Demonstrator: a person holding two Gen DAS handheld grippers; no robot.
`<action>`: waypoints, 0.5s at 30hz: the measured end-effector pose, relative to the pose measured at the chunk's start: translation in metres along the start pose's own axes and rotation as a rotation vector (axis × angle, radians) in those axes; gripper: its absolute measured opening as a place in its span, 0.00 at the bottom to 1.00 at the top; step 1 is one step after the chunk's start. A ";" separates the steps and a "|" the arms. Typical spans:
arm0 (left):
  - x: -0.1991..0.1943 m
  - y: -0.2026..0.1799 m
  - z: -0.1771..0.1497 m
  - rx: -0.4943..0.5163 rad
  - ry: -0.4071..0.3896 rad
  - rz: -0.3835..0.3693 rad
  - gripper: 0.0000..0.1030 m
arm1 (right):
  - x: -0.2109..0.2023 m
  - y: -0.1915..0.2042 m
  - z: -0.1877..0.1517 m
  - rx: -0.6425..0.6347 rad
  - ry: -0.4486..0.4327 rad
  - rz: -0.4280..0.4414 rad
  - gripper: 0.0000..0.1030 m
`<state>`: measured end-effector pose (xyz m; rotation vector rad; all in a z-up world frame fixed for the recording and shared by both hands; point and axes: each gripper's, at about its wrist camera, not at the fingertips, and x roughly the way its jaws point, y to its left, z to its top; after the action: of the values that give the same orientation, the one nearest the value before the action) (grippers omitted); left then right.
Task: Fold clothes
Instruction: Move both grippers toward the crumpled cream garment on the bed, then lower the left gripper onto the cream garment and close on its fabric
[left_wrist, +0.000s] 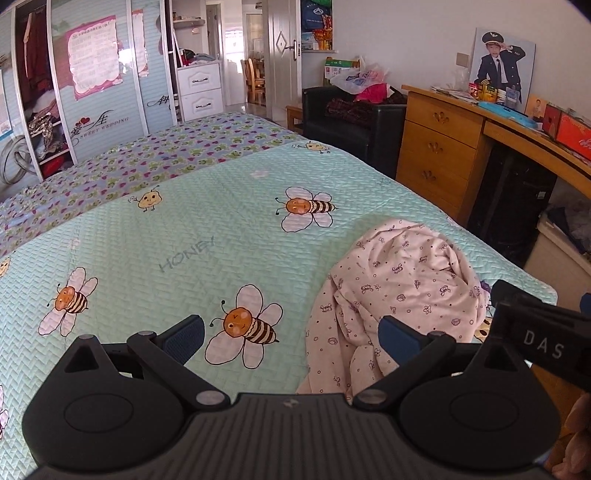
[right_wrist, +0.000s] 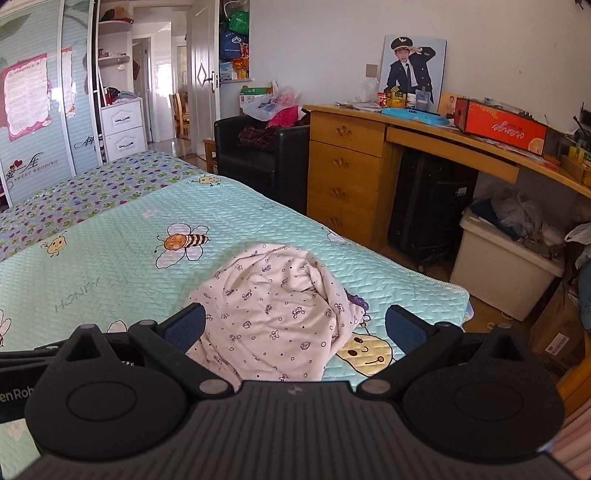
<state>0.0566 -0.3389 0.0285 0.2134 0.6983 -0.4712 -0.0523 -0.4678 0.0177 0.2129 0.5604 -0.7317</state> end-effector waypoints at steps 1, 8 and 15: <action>0.003 0.000 0.000 -0.001 0.005 0.000 1.00 | 0.002 0.000 0.000 -0.001 0.004 -0.001 1.00; 0.016 0.002 0.001 -0.015 0.036 -0.009 1.00 | 0.012 0.000 0.000 0.001 0.025 -0.002 1.00; 0.034 0.000 -0.005 -0.005 0.062 -0.010 1.00 | 0.023 -0.002 -0.002 -0.004 0.035 -0.005 1.00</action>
<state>0.0759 -0.3491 0.0023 0.2202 0.7617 -0.4742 -0.0407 -0.4816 0.0039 0.2207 0.5964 -0.7329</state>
